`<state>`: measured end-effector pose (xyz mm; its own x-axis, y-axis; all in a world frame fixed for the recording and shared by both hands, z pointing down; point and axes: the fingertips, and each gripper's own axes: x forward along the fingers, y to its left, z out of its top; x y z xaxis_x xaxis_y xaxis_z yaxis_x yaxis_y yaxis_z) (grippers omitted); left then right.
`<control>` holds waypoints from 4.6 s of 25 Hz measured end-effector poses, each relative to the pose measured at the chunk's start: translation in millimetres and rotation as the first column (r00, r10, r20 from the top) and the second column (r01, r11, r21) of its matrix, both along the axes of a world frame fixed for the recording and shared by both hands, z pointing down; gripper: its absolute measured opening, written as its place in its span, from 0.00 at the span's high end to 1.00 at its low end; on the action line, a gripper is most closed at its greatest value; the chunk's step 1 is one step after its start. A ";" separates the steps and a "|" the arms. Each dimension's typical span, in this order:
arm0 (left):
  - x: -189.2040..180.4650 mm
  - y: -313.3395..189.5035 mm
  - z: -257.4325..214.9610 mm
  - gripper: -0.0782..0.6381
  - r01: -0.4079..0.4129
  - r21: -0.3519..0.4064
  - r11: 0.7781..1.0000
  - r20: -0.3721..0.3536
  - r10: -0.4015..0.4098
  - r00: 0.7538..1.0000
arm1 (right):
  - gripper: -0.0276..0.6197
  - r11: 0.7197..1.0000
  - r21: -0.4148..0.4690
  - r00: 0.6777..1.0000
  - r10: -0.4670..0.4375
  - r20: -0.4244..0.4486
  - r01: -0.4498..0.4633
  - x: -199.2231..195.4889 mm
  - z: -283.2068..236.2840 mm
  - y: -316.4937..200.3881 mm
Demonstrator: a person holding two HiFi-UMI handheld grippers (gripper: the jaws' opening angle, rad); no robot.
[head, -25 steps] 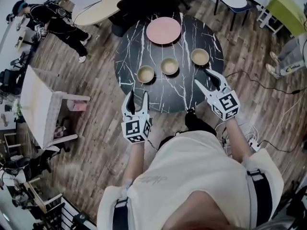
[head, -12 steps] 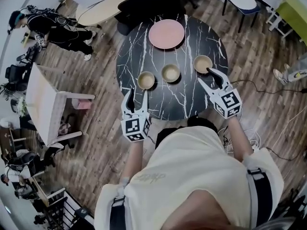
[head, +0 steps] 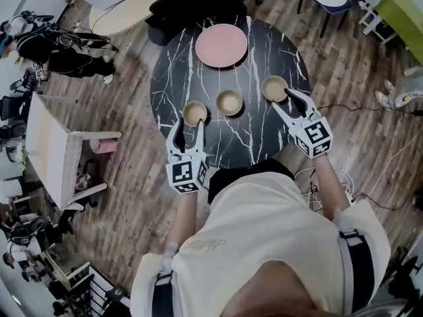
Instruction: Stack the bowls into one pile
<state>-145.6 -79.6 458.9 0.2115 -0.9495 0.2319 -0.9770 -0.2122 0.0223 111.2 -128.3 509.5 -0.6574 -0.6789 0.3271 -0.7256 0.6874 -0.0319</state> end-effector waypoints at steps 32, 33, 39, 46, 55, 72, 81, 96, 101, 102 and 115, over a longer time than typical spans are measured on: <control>23.6 -33.0 44.5 0.56 0.058 -0.124 0.991 -0.038 -0.063 0.997 | 0.63 0.965 -0.228 0.986 0.100 -0.136 -0.129 59.0 140.0 -81.0; 24.0 -33.1 46.5 0.56 0.061 -0.131 0.989 -0.037 -0.066 0.997 | 0.63 0.963 -0.235 0.985 0.103 -0.141 -0.134 60.3 144.7 -82.6; 31.1 -38.4 55.2 0.56 0.068 -0.158 0.985 -0.032 -0.074 0.997 | 0.63 0.946 -0.290 0.981 0.103 -0.162 -0.147 71.1 173.7 -88.0; 45.7 -46.2 63.2 0.56 0.054 -0.190 0.980 -0.042 -0.063 0.997 | 0.63 0.926 -0.346 0.980 0.091 -0.177 -0.149 70.0 201.3 -98.0; 50.8 -55.4 67.4 0.56 0.051 -0.212 0.976 -0.039 -0.061 0.997 | 0.63 0.897 -0.400 0.975 0.119 -0.189 -0.187 78.9 226.8 -104.0; 56.9 -60.9 76.3 0.56 0.050 -0.237 0.970 -0.056 -0.065 0.996 | 0.78 0.876 -0.446 0.977 0.115 -0.180 -0.185 76.7 245.6 -101.9; 47.7 -49.9 84.2 0.56 0.071 -0.256 0.964 -0.066 -0.091 0.994 | 0.89 0.864 -0.458 0.975 0.148 -0.164 -0.208 75.5 248.9 -101.2; 28.6 -31.9 75.7 0.56 0.106 -0.228 0.968 -0.106 -0.133 0.985 | 0.92 0.860 -0.465 0.976 0.157 -0.152 -0.211 73.7 233.7 -86.9; 19.8 -18.5 66.8 0.56 0.124 -0.203 0.971 -0.114 -0.149 0.982 | 0.92 0.870 -0.453 0.978 0.136 -0.156 -0.193 65.5 221.2 -76.8; 17.3 -15.3 65.8 0.56 0.129 -0.199 0.972 -0.116 -0.154 0.981 | 0.92 0.873 -0.450 0.979 0.130 -0.156 -0.188 62.5 218.0 -75.9; -29.5 18.4 60.9 0.56 0.185 -0.171 0.968 -0.129 -0.208 0.970 | 0.92 0.914 -0.399 0.994 0.033 -0.102 -0.071 -23.1 174.9 -75.3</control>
